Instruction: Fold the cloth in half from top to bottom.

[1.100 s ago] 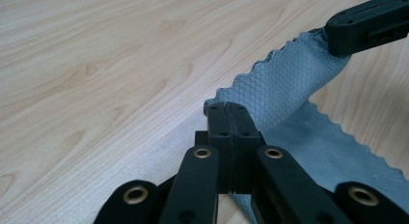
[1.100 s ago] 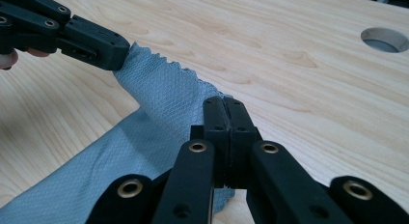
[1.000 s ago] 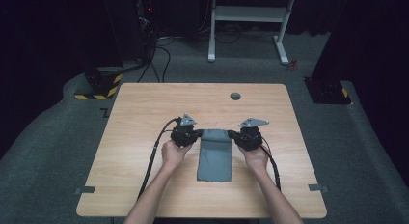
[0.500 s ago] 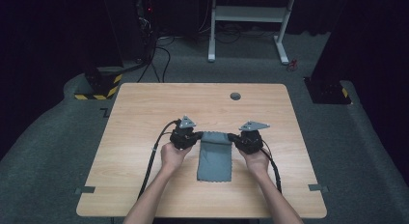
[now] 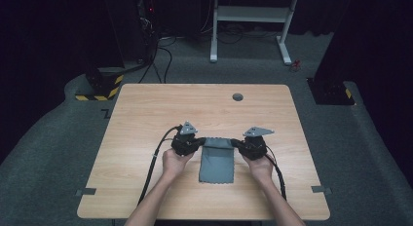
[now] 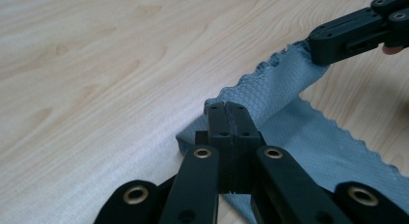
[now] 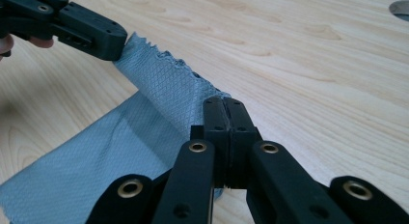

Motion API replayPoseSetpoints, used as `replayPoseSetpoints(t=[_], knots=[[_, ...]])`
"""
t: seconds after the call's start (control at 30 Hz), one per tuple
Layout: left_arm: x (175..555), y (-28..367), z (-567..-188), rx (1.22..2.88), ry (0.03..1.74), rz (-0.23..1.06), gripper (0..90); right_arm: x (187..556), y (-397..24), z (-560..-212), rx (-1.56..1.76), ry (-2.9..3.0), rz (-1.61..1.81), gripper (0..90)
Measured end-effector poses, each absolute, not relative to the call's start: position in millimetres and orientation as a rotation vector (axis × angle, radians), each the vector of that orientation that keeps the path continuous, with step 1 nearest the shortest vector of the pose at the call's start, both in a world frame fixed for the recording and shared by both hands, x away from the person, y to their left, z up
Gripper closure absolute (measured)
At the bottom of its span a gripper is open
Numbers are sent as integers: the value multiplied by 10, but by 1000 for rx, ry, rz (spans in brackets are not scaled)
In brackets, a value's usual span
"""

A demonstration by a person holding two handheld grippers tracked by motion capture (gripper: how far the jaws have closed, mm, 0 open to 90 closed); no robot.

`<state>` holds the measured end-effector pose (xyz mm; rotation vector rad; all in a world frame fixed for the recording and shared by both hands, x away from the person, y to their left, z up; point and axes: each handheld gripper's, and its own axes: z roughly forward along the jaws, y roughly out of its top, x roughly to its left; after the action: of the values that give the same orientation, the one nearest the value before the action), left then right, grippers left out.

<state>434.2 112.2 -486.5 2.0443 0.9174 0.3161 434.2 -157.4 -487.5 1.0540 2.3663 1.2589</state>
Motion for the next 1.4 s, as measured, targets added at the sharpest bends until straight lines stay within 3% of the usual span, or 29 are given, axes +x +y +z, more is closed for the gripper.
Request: replayPoseSetpoints(t=[1.4], knots=[[4019, 1175, -4938, 2023, 900, 254, 900, 4021, -1663, -4965, 1028, 2399, 1339, 899]])
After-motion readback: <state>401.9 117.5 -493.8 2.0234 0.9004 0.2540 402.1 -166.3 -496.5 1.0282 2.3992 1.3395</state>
